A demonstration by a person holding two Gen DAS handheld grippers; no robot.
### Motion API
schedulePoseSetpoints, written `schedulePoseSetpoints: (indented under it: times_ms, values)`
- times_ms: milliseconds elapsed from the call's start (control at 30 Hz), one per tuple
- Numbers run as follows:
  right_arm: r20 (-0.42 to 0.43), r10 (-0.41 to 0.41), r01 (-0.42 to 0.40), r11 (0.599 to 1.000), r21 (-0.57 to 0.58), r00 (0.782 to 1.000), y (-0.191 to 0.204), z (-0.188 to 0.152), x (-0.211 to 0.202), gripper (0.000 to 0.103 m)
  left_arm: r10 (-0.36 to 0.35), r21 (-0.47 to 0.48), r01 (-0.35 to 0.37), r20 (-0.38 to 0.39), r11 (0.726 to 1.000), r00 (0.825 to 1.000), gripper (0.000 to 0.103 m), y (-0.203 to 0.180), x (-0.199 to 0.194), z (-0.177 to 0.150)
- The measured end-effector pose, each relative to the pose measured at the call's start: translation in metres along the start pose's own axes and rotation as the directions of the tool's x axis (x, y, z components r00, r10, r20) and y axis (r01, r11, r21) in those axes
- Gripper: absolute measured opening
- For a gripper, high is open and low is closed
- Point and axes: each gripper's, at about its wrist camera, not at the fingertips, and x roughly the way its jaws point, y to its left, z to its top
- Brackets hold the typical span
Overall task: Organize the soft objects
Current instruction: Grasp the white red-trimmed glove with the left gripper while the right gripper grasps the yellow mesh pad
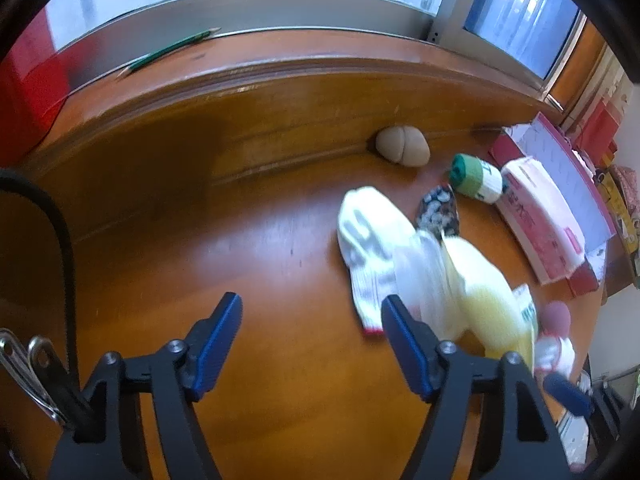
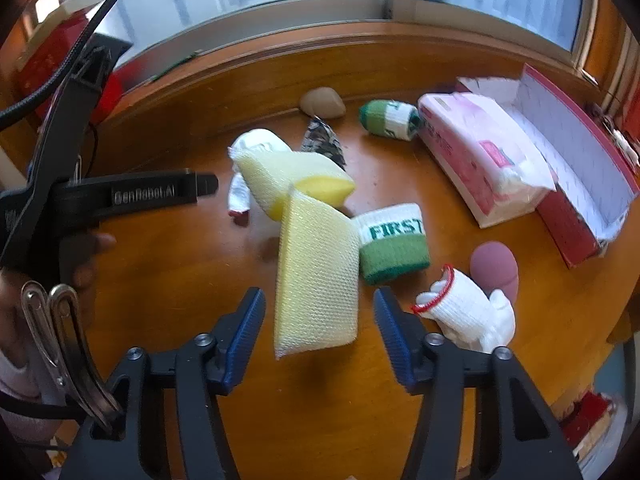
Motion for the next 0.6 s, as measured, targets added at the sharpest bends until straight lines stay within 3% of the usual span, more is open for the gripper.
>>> schedulePoseSetpoints:
  times_ms: [233,600]
  values:
    - [-0.014,-0.011,0.011,0.999,0.035,1.000,-0.009,-0.002,0.004,0.046,-0.033,0.035,0.031,0.034,0.999,0.999,0.067,-0.007,0.015,0.031]
    - [-0.031,-0.004,0.006,0.999,0.051,1.000,-0.013,-0.002,0.011,0.042,-0.057,0.024,0.059,-0.059,0.998,0.997,0.067,-0.018,0.052,0.052]
